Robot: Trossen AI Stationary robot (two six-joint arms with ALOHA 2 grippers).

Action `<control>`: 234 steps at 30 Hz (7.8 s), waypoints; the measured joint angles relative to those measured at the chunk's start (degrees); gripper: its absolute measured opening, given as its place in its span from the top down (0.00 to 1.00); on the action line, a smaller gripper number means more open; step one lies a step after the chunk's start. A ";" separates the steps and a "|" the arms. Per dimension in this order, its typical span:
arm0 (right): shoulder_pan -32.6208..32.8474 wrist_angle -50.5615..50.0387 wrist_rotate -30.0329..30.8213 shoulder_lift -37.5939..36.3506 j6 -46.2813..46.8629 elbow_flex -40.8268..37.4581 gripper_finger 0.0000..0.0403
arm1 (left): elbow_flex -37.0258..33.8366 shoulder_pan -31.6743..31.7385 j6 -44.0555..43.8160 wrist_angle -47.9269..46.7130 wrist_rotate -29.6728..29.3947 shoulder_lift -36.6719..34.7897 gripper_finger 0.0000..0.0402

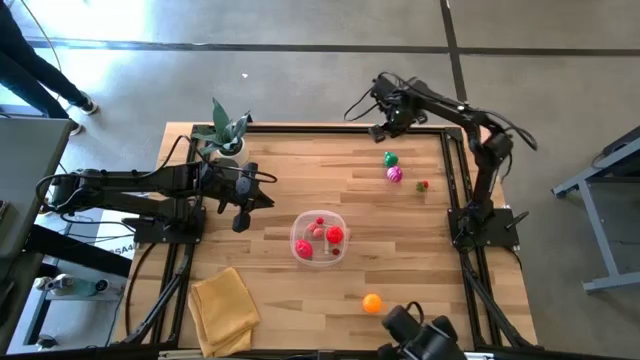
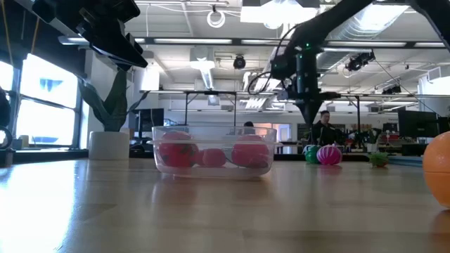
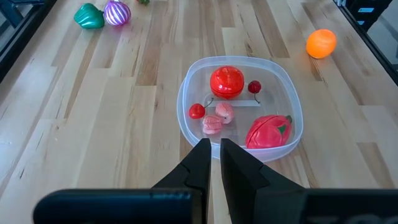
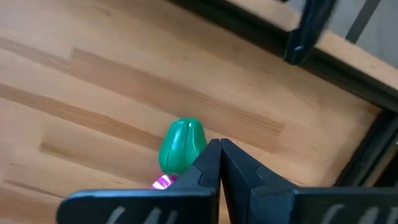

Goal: Pick and placing Produce into tupperware
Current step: Put the green bell pepper into the transparent container

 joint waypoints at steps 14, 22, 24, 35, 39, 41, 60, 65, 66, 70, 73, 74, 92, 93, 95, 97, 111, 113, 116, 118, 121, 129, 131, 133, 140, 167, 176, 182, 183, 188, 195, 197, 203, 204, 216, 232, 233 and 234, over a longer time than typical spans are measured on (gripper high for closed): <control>3.40 -1.61 0.81 3.96 -2.00 -2.16 0.71 | 0.00 0.00 0.00 -0.02 0.02 0.00 0.94; 5.37 -0.67 3.40 3.96 0.83 -2.19 0.56 | 0.00 0.02 0.00 -0.02 0.00 0.00 0.94; 5.47 -0.27 2.68 3.96 1.65 -2.19 0.53 | 0.00 0.02 0.02 -0.02 0.00 0.00 0.94; 3.21 8.77 1.01 3.71 3.90 -11.57 0.42 | 0.00 0.02 0.02 0.00 0.02 0.00 0.94; 2.02 13.37 -3.07 3.10 3.40 -14.37 0.42 | 0.00 0.01 0.01 -0.01 0.00 0.00 0.94; 1.47 14.55 -4.05 3.15 3.42 -15.50 0.42 | 0.00 0.01 0.01 -0.01 0.00 0.00 0.94; 0.02 17.32 -6.95 1.12 8.44 -17.88 0.42 | 0.00 0.01 0.00 0.00 0.02 0.01 0.94; -0.09 17.34 -6.40 -0.22 8.68 -17.88 0.42 | 0.00 0.01 0.00 0.00 0.00 0.00 0.94; -0.08 17.13 -6.14 -0.43 8.98 -17.88 0.42 | 0.00 0.00 0.02 0.00 0.01 0.00 0.94; 0.13 16.85 -6.07 -1.38 9.47 -17.88 0.42 | 0.00 0.01 0.00 0.00 0.01 0.00 0.94; 0.33 16.84 -6.47 -2.32 9.44 -17.88 0.40 | 0.00 0.02 0.01 0.00 0.00 0.01 0.94; 0.43 16.70 -6.72 -2.57 9.45 -17.88 0.39 | 0.00 0.02 0.02 -0.01 0.01 0.00 0.94; 3.88 18.12 -3.71 -3.56 12.18 -24.73 0.19 | 0.00 0.00 0.02 0.00 0.00 0.00 0.94; 3.63 20.07 -4.82 -4.03 12.12 -25.90 0.18 | 0.00 0.00 0.02 0.00 0.00 0.02 0.94; 3.03 23.93 -6.50 -5.53 12.16 -28.03 0.17 | 0.00 0.02 0.00 -0.02 0.02 0.02 0.94; 2.59 26.84 -7.51 -6.69 12.15 -30.24 0.17 | 0.00 0.01 0.01 0.01 0.00 0.01 0.94; 1.09 30.93 -9.11 -7.80 10.95 -33.66 0.17 | 0.00 0.01 0.02 -0.02 0.00 0.00 0.94; 1.00 30.58 -8.89 -7.80 10.91 -33.66 0.18 | 0.00 0.02 0.01 -0.02 0.00 0.01 0.94; 1.01 30.24 -7.89 -7.80 10.82 -33.66 0.18 | 0.01 0.00 0.02 -0.02 0.01 0.02 0.94; 1.01 30.01 -7.56 -7.76 10.54 -33.65 0.18 | 0.00 0.01 0.01 -0.02 0.01 0.00 0.94; 1.01 29.86 -7.19 -7.69 10.09 -33.64 0.18 | 0.00 0.01 0.01 -0.02 0.00 0.01 0.94; 1.01 29.88 -6.57 -7.67 9.48 -33.64 0.18 | 0.00 0.01 0.02 -0.02 0.01 0.01 0.94; 1.01 29.88 -6.59 -7.67 9.44 -33.64 0.20 | 0.00 0.00 0.02 -0.02 0.00 0.02 0.94; 1.01 29.90 -6.60 -7.67 9.45 -33.64 0.22 | 0.00 0.00 0.02 -0.02 0.00 0.01 0.94; 1.01 29.91 -6.60 -7.67 9.83 -33.64 0.24 | 0.00 0.00 0.00 -0.02 0.00 0.02 0.94; 1.01 29.73 -5.77 -7.65 10.96 -33.59 0.33 | 0.00 0.01 0.01 -0.02 0.01 0.01 0.94; 1.03 30.34 -6.31 -7.94 9.75 -33.59 0.33 | 0.00 0.00 0.02 -0.02 0.00 0.02 0.94; 1.03 30.60 -7.87 -10.38 8.81 -33.59 0.33 | 0.00 0.00 0.00 -0.02 0.00 0.01 0.94; 1.01 30.60 -8.04 -11.01 8.43 -33.59 0.33 | 0.00 0.01 0.00 -0.01 0.00 0.02 0.94; 1.91 30.62 -9.41 -14.25 8.06 -33.59 0.33 | 0.00 0.02 0.02 0.00 0.00 0.02 0.94; 5.87 30.64 -13.19 -18.61 7.26 -33.59 0.33 | 0.00 0.02 0.01 -0.02 0.01 0.02 0.94; 7.81 30.71 -14.11 -19.69 7.26 -33.59 0.33 | 0.00 0.00 0.00 -0.02 0.00 0.02 0.94; 14.60 33.58 -17.23 -22.49 7.96 -33.59 0.33 | 0.00 0.01 0.02 -0.02 0.00 0.01 0.94; 15.79 34.56 -17.88 -22.90 8.20 -33.59 0.33 | 0.00 0.00 0.01 -0.02 0.01 0.01 0.94; 32.55 47.12 -20.08 -24.20 9.79 -33.59 0.33 | 0.00 0.02 0.01 -0.02 0.00 0.01 0.94; 45.25 45.10 -11.82 -15.25 1.87 -21.55 0.33 | 0.00 0.02 0.02 -0.02 0.00 0.01 0.94; 45.63 43.96 -11.30 -13.76 1.08 -20.13 0.33 | 0.00 0.02 0.00 0.00 0.00 0.00 0.94; 46.08 42.80 -10.52 -12.20 0.60 -18.85 0.33 | 0.00 0.00 0.02 -0.02 0.00 0.02 0.94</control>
